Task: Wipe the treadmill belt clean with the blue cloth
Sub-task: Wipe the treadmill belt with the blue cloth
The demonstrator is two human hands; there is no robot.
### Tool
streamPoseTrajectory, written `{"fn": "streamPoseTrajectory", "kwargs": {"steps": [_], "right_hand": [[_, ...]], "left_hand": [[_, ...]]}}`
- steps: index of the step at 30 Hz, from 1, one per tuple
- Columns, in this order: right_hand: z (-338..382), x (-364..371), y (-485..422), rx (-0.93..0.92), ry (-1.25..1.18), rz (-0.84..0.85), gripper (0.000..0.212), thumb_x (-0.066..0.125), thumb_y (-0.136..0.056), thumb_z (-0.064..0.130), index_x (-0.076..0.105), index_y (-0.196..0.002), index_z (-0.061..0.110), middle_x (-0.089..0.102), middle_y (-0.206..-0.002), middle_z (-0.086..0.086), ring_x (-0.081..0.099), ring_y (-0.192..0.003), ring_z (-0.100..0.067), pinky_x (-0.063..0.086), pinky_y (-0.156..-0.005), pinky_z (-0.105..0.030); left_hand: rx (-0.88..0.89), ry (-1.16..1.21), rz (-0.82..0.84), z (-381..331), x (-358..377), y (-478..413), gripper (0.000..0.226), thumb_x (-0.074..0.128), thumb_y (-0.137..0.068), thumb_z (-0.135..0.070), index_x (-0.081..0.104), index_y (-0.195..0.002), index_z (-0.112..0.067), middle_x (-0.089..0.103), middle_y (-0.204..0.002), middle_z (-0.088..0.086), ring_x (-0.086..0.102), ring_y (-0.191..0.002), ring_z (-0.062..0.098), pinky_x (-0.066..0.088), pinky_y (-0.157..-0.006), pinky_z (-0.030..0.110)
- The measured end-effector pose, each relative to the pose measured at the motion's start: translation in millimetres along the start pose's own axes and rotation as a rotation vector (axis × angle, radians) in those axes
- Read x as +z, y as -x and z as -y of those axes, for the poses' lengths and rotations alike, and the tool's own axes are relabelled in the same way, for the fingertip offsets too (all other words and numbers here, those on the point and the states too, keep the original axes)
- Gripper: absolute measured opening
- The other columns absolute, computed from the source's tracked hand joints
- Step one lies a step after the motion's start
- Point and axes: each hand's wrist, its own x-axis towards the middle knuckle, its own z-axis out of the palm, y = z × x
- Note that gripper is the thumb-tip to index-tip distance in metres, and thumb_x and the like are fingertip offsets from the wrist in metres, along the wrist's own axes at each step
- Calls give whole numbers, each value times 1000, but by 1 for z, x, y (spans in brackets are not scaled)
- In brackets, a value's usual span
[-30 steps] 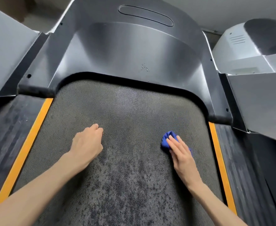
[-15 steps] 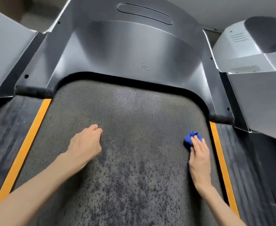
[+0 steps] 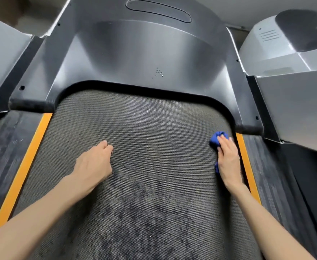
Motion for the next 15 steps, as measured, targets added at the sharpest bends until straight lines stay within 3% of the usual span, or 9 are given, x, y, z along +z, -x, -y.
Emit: {"fn": "streamPoseTrajectory", "kwargs": {"steps": [4,8,10,12,14,15], "right_hand": [[-1,-9,65,56,-64,-53,40,51,-89,-7,54,-128,1,51,-135,-12,34,-135,-25,11,-110,-11],[13,10,59,253,-67,-159,32,49,-88,-8,58,-118,-7,56,-127,-21,39,-130,-38,19,-110,-26],[42,28,55,266,-84,-199,30,39,-86,0,59,-108,-9,58,-114,-22,47,-117,-42,29,-100,-37],[92,47,63,118,-132,-140,28,33,-88,6,55,-105,-1,51,-105,-12,48,-105,-30,36,-90,-32],[136,74,85,-133,-243,59,34,34,-88,7,56,-114,4,53,-117,-11,43,-115,-23,33,-101,-36],[153,86,97,-234,-267,167,40,36,-87,4,55,-122,3,51,-129,-13,35,-127,-23,25,-110,-37]], "left_hand": [[36,33,43,12,4,-2,46,44,-83,-8,47,-128,-15,36,-144,2,45,-125,21,41,-101,37],[27,38,93,12,3,-2,55,46,-81,-8,41,-134,-18,21,-154,0,39,-131,22,39,-104,40],[14,49,103,10,1,-1,56,47,-78,-7,41,-133,-18,21,-154,0,40,-130,24,40,-102,42],[7,45,104,8,-1,0,58,48,-76,-6,40,-133,-17,20,-154,1,41,-129,25,41,-101,43],[-11,46,112,5,-1,4,60,48,-76,-5,38,-134,-16,17,-155,1,38,-131,25,40,-101,42],[-19,47,116,3,-1,5,61,48,-77,-5,36,-135,-16,15,-155,1,36,-133,25,39,-102,41]]}}
